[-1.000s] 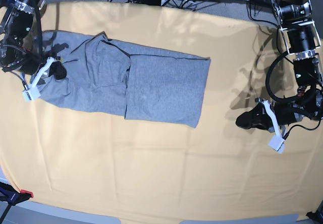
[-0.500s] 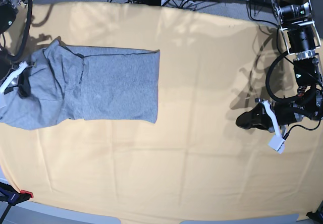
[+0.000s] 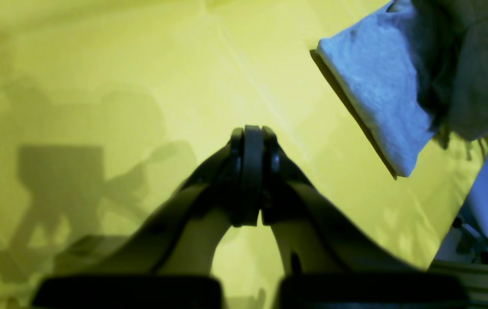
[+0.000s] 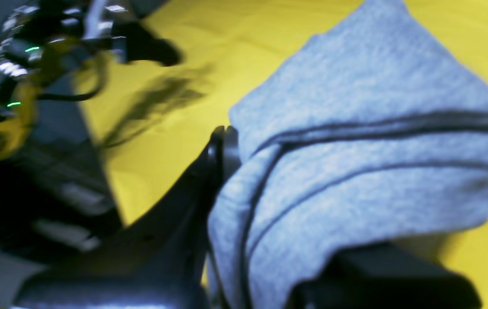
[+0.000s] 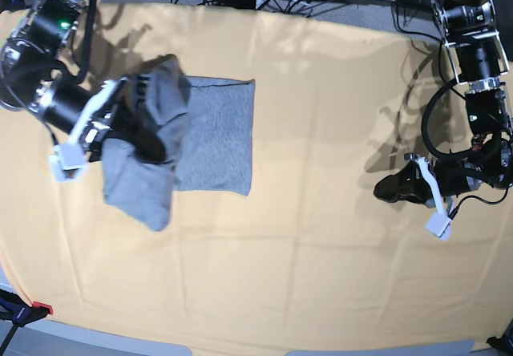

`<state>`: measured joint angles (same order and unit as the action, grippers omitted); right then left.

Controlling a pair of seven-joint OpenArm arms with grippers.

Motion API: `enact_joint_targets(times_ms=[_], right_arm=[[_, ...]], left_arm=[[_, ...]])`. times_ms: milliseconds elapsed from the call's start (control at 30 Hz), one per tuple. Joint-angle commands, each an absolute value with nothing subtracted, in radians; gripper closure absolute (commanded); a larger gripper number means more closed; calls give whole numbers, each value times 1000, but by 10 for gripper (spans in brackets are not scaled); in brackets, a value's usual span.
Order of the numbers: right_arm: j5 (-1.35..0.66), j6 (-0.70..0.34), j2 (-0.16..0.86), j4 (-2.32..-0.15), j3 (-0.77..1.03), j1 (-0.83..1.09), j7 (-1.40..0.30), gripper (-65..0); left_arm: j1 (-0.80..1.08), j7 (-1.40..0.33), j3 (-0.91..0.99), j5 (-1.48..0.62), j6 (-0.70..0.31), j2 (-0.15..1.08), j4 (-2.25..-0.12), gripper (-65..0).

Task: Layout the t-shirt on the table in an organized manner, then fold the t-shirt properly
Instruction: 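Lift the strip end with the right gripper and fold it over the stack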

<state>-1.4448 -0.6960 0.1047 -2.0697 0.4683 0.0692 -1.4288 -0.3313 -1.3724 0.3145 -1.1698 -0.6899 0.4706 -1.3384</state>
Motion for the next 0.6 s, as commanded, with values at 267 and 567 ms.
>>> enact_joint_targets(times_ms=[267,567], right_arm=[[-1111,-698,62,-2051,202,14,-1321,0],[-944,-698,64,-2024,-52,-61,-1176,-455]], left_arm=[[-349,-1354,320,-1193,-696,487,-1353,0],[-349,-1354,320,-1193,-696,487,-1353,0]])
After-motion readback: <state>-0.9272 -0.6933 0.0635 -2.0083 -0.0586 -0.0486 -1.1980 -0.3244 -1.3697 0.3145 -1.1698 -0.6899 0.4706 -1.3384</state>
